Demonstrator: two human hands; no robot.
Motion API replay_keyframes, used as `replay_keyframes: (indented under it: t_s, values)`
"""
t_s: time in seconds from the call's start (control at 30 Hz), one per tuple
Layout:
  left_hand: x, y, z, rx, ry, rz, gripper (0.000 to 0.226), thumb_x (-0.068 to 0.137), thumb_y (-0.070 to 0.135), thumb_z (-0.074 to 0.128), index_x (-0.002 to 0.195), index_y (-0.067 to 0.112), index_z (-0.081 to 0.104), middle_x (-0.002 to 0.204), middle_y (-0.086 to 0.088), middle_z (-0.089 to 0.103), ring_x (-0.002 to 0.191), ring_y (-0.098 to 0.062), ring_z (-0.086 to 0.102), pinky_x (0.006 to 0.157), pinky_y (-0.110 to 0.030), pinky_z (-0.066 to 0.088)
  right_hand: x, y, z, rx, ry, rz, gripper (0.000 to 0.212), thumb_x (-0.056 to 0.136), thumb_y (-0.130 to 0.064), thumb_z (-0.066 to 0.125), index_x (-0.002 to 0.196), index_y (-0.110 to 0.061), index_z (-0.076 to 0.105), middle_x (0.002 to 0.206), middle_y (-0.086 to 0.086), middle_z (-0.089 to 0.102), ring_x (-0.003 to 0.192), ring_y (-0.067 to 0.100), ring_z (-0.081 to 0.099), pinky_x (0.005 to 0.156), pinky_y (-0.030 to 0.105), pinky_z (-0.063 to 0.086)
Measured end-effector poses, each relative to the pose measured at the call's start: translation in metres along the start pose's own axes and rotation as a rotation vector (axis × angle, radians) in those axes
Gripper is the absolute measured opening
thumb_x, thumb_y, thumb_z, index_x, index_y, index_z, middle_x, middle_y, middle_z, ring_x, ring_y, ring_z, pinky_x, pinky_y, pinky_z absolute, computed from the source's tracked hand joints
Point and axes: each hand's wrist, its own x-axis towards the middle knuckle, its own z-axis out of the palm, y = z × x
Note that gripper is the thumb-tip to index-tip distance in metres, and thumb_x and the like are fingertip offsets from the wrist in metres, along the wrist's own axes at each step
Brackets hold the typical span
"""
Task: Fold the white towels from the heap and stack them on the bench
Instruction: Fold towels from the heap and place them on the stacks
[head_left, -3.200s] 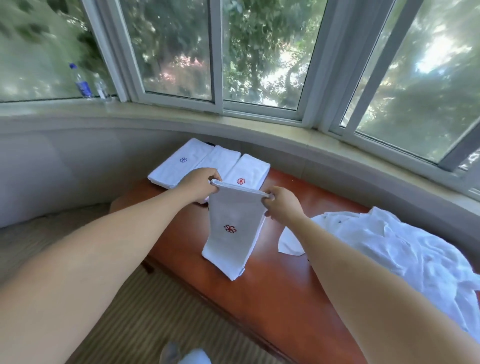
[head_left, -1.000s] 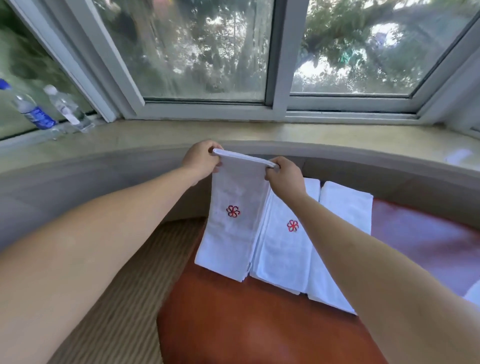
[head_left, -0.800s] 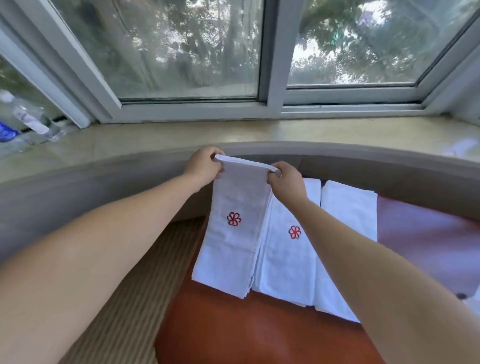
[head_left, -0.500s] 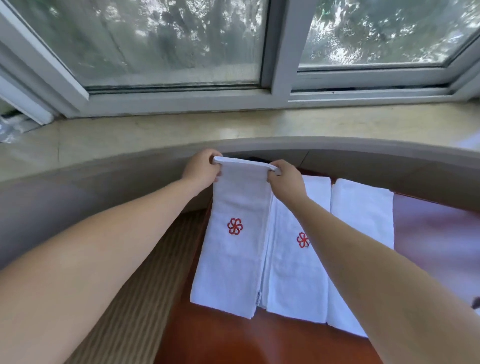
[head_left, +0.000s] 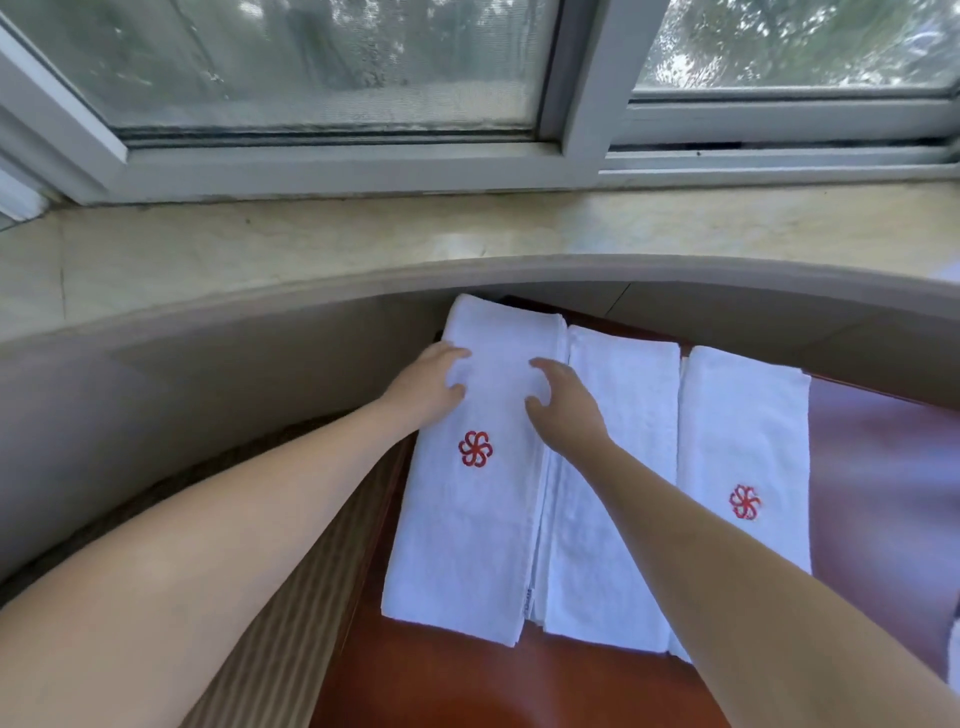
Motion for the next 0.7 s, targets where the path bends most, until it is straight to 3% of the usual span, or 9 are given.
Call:
replay_keyframes:
  t_s: [0.1, 0.27, 0.4, 0.7]
  values:
    - [-0.019, -0.01, 0.015, 0.158, -0.112, 0.01, 0.06, 0.101, 0.028, 0.06, 0.156, 0.028, 0.037, 0.171, 0.001, 0.005, 0.156, -0.021, 0.014, 0.119, -0.032, 0.028, -0.019, 0.007, 0.011, -0.234, -0.171, -0.04, 0.064, 0.097, -0.03, 0.062, 0.155, -0.025, 0.037, 0.165, 0.0, 0.026, 0.152, 0.023, 0.025, 0.12, 0.037, 0.029]
    - [-0.058, -0.025, 0.042, 0.333, -0.171, 0.035, 0.074, 0.098, 0.029, 0.062, 0.16, 0.036, 0.022, 0.17, 0.006, -0.014, 0.157, -0.024, -0.01, 0.12, -0.041, 0.028, -0.058, 0.014, 0.028, -0.513, -0.247, -0.075, 0.077, 0.094, -0.041, 0.064, 0.159, -0.031, 0.024, 0.17, 0.002, 0.004, 0.157, 0.028, 0.003, 0.126, 0.042, 0.013]
    - [-0.088, -0.035, 0.068, 0.588, -0.14, 0.116, 0.077, 0.1, 0.039, 0.055, 0.162, 0.034, 0.01, 0.17, -0.001, -0.014, 0.156, -0.03, -0.015, 0.127, -0.048, 0.008, -0.09, 0.024, 0.045, -0.628, -0.24, -0.131, 0.081, 0.096, -0.04, 0.062, 0.162, -0.031, 0.016, 0.171, 0.004, -0.004, 0.158, 0.028, -0.002, 0.128, 0.042, 0.006]
    - [-0.164, -0.057, 0.121, 0.641, -0.192, 0.146, 0.093, 0.091, 0.061, 0.06, 0.16, 0.044, -0.001, 0.167, 0.003, -0.026, 0.154, -0.028, -0.025, 0.125, -0.054, -0.004, -0.17, 0.044, 0.083, -0.63, -0.28, -0.137, 0.096, 0.09, -0.046, 0.069, 0.163, -0.033, 0.008, 0.171, 0.003, -0.011, 0.158, 0.026, -0.005, 0.128, 0.04, 0.005]
